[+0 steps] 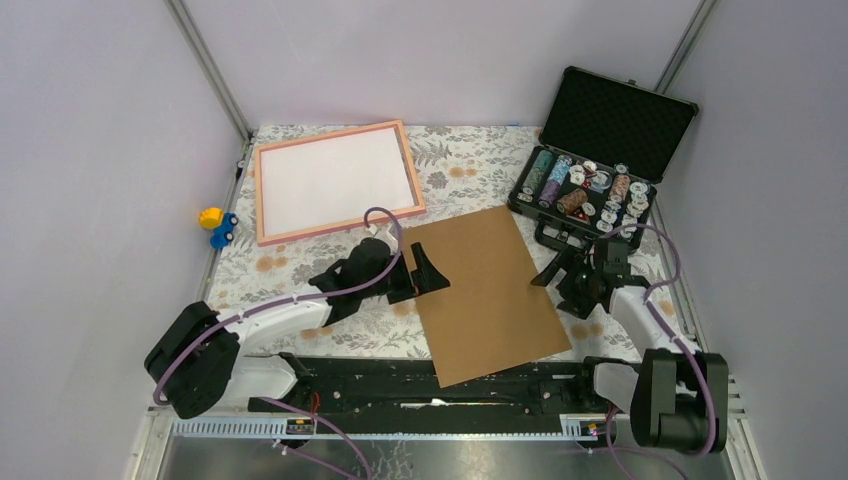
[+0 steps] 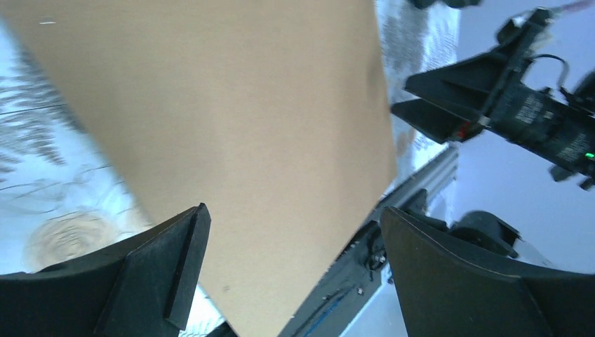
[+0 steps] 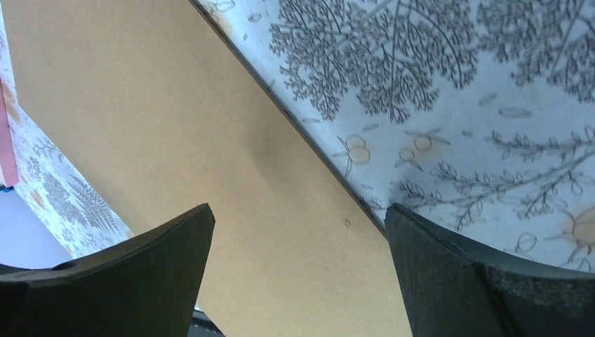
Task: Put the photo into the frame
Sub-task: Adjust the photo frame item at the center of the board, then pick up the photo frame item at the center of the board.
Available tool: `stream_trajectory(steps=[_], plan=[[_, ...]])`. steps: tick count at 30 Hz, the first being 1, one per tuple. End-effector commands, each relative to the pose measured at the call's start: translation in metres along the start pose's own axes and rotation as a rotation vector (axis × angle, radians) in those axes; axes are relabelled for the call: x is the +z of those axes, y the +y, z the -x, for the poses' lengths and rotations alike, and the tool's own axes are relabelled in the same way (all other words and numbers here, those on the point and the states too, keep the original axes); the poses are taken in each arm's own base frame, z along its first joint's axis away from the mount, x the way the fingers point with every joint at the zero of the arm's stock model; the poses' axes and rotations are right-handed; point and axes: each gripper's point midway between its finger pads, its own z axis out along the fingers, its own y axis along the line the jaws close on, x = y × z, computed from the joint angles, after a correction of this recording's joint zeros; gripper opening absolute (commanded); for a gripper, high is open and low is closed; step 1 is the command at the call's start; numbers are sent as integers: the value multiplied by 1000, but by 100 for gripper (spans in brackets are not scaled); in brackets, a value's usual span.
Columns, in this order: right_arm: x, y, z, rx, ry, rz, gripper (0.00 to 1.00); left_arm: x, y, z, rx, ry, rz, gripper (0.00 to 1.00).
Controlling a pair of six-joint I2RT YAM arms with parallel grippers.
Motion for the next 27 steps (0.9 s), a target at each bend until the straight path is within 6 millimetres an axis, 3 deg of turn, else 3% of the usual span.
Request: stream_trajectory(steps=[1, 5, 10, 17, 20, 24, 27], plan=[[5, 9, 12, -63, 23, 4, 100, -5, 42, 5, -36, -58, 139, 99], [16, 12, -2, -50, 108, 53, 100, 1, 62, -3, -97, -12, 176, 99], [18, 22, -19, -59, 178, 115, 100, 4, 69, -10, -145, 29, 139, 98], [16, 48, -65, -127, 346, 211, 94, 6, 78, -15, -208, 74, 105, 98], [12, 56, -73, -132, 372, 244, 91, 2, 63, -13, -195, 72, 23, 99], [4, 58, -73, -136, 355, 249, 90, -10, 28, -9, -167, 80, -118, 99], [0, 58, -72, -136, 340, 249, 94, -23, 5, -7, -186, 82, -197, 99]])
